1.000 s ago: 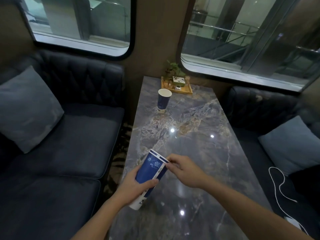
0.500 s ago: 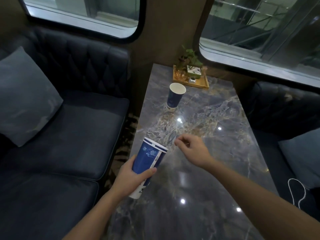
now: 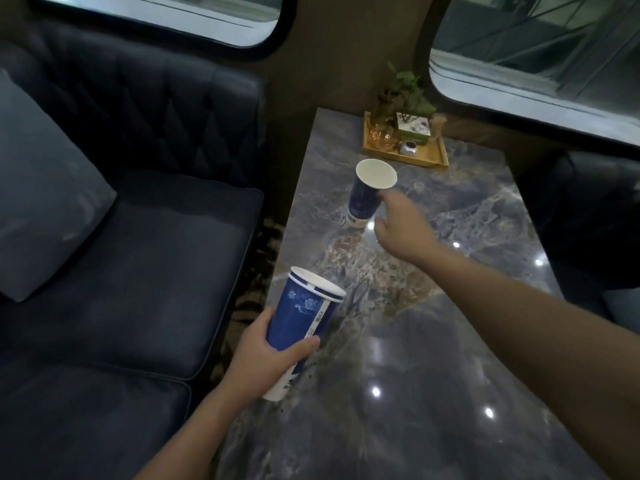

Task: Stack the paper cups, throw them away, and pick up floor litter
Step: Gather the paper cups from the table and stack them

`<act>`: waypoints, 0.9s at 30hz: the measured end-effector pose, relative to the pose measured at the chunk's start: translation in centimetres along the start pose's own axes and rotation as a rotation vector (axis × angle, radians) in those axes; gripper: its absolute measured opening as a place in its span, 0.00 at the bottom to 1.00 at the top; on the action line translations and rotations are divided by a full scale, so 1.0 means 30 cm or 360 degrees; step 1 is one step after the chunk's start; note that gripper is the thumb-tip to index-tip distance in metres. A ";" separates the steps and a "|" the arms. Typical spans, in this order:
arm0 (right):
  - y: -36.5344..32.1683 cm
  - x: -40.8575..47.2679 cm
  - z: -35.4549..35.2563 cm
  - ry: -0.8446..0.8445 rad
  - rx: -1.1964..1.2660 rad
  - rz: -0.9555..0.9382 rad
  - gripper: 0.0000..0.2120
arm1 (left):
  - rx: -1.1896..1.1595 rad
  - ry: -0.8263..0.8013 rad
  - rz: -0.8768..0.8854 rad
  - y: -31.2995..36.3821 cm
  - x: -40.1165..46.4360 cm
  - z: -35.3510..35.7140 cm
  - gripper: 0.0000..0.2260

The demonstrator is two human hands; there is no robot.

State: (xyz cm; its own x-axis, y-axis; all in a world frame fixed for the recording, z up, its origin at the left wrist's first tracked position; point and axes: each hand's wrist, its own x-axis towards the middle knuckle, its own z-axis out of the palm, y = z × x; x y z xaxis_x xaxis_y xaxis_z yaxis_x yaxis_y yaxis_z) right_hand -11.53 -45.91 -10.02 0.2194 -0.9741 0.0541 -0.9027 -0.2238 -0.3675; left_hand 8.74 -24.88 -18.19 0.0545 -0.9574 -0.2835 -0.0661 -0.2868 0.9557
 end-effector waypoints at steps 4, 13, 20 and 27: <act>0.003 0.129 0.010 0.0081 -0.0176 -0.0020 0.22 | -0.0016 0.0007 -0.0023 -0.026 0.021 0.002 0.25; 0.028 0.177 0.088 0.0066 -0.0280 0.0064 0.09 | -0.0018 0.0011 -0.0070 -0.062 0.027 -0.018 0.26; -0.016 0.038 0.010 0.0192 -0.0158 -0.0111 0.09 | -0.0012 -0.0001 -0.0070 -0.040 -0.050 -0.009 0.26; -0.107 -0.214 -0.180 0.0268 0.0061 -0.0078 0.08 | -0.0030 -0.0038 -0.0035 0.042 -0.231 0.017 0.26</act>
State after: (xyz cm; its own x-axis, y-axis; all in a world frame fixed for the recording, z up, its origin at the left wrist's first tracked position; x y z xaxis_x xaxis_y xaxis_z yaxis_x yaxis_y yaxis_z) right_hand -12.06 -39.11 -4.17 0.1947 -0.9544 0.2263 -0.8769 -0.2727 -0.3957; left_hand 7.76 -18.61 -15.07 0.0321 -0.9515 -0.3059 -0.0464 -0.3072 0.9505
